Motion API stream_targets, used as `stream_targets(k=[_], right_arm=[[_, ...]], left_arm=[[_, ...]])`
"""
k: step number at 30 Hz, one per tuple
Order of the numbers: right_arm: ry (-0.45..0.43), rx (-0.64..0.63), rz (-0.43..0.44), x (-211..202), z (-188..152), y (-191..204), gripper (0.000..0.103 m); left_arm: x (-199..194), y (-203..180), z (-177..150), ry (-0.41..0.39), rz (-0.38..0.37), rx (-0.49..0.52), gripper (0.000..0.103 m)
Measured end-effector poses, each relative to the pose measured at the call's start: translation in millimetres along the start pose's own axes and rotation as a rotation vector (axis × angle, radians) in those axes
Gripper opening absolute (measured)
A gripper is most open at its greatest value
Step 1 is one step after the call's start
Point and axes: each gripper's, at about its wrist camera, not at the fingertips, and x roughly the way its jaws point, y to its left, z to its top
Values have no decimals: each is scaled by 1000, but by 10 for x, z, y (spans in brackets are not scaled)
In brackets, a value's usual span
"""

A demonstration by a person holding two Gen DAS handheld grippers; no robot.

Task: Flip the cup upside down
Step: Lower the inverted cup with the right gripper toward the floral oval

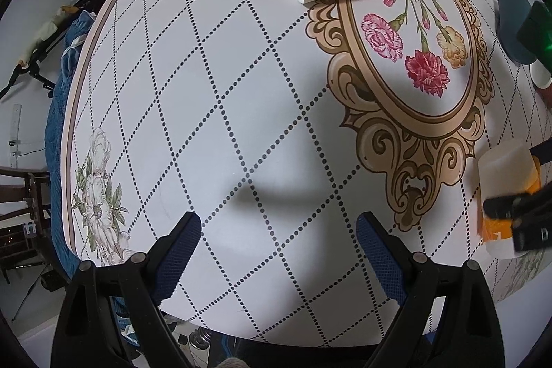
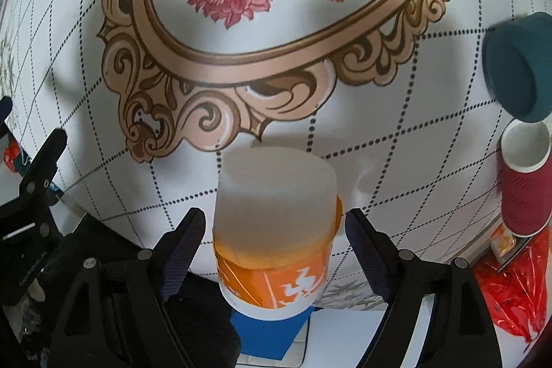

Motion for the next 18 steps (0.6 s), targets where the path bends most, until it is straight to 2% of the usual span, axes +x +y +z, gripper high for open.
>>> stream_targets(k=[4,8,11,15,18], right_arm=[[-43,-4,-7,-115,-1,-35,72],[-128,16,10,-297,-128,-85,72],[-264,62,40,-515,-235,-175,72],[-524,176,77,-765,-419,-303,72],[-701,280,129,-772,-542,-342,72]], left_arm=[[6,81,-13,0,0,-8,92],[8,185,-12,0,-2,-23,92],[2,265,-1,0,-5,-38,92],[17,399,35,4,-10,-64,92],[34,485,47,10,-8,-73,92]])
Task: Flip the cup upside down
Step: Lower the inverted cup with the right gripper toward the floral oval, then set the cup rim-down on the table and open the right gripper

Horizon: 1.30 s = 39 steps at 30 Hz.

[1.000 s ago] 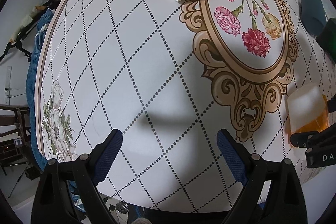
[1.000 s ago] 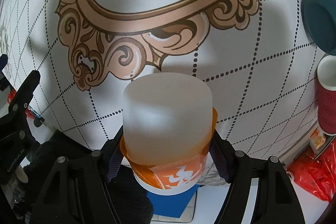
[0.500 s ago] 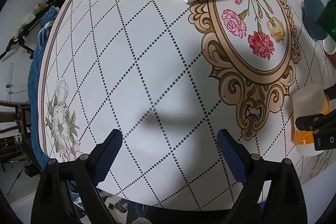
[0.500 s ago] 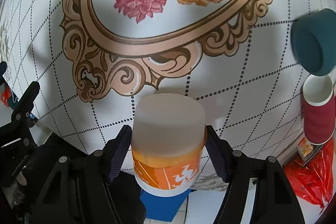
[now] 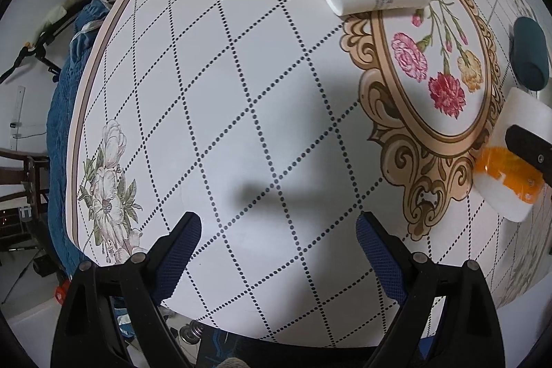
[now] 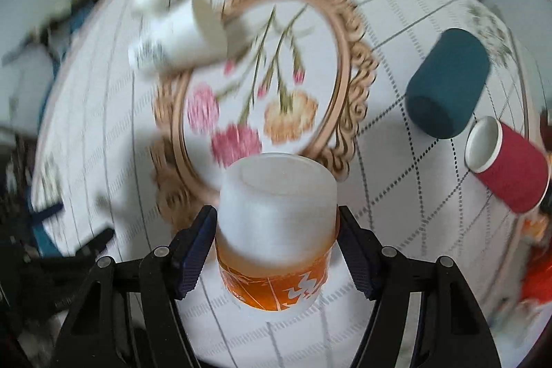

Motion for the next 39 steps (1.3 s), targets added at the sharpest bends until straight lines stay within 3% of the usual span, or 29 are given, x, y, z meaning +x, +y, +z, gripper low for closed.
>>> stream_targets(k=[4,8,20,24,30,33,35,39], right_arm=[[-162,47,-4,1,-281,69,72],[-238,7,-49,34,-502,285,72],[-182,31,-67,138,-755,376,74],[-168,52,-64,74,-823,375,84],[-191,89,-128,-291,-1055,420,93],[-205,116,-204,-567,-1236,407,95],[-207,129,-240,-694,-1347,393,98],[-225,159,-295,-985,-1585,335,98]], left_arm=[[-16,41,19,-2,17,14,92],[-48,36,11,-9,29,40,92],[-225,-118,-104,-60,16,110,92],[-352,-135,-161,-86,-4,133,92],[-716,-176,-299,-162,-36,174,92],[-931,-217,-386,-211,-39,193,92],[-1074,-231,-454,-237,-52,196,102],[-1365,-261,-599,-307,-68,196,102]])
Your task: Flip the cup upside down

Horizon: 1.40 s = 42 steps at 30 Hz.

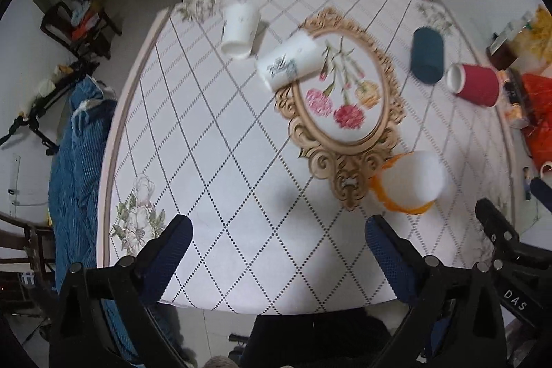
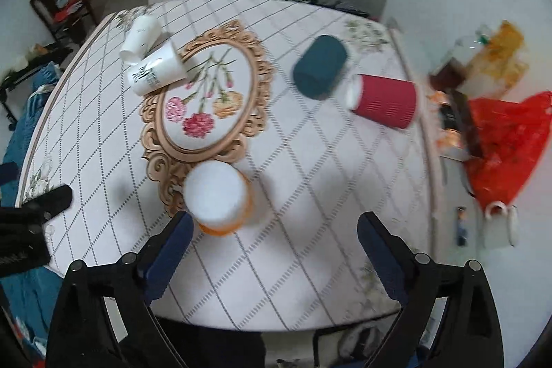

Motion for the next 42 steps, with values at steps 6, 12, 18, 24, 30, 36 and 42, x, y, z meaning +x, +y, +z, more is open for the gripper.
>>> stream_targets(k=[6,12,18,24,30,36,42], right_arm=[[-63,46,-2,-424,-167,-283,99],[-121,53,45,-820,-330,-469,99],[-176,40,71,-1248,-578,-578,99],[-258,44,88,-1836,-885,-716,99],[-333,61,98,-2407,-1178,-864,99],[-362,72,123,-2818,-1421,-982,99],[-397,64,128,-3107,-1556,-1034,99]], left_arm=[[-367,-100,-124,-68,-8,-29,102],[-676,-202,-340,-109,1,-70,102],[-1087,-293,-655,-164,-4,-86,102],[-1574,-343,-930,-234,8,-92,102],[-2011,-358,-1208,-297,19,-103,102],[-2310,-366,-1414,-334,19,-115,102],[-2491,-410,-1575,-351,18,-114,102]])
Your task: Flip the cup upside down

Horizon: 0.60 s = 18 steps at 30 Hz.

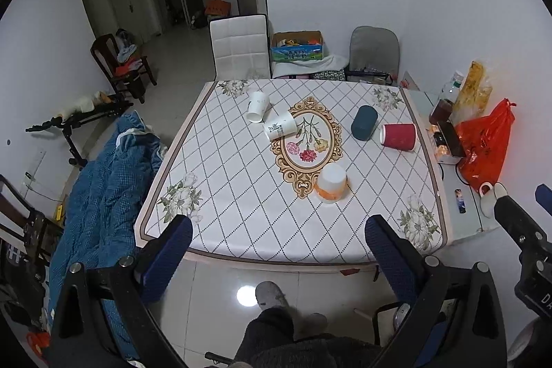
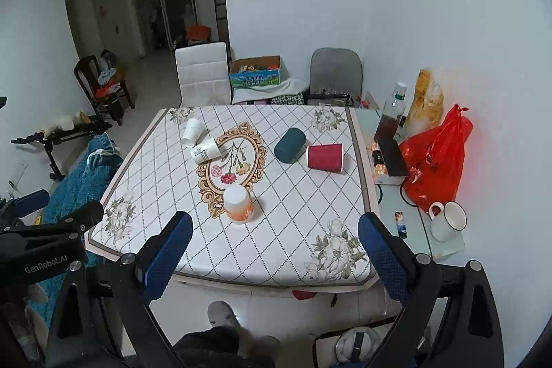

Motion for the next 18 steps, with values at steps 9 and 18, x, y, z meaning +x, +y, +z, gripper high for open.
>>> stream_targets(k=[9,18], right_arm=[[-2,-18,16,-173,-47,19,99],[17,-37,16,-71,-29,-15,99]], left_arm=[[-197,-3,-109,-20,7,-16,102],[-154,7,-172,-2,25,-36,102]])
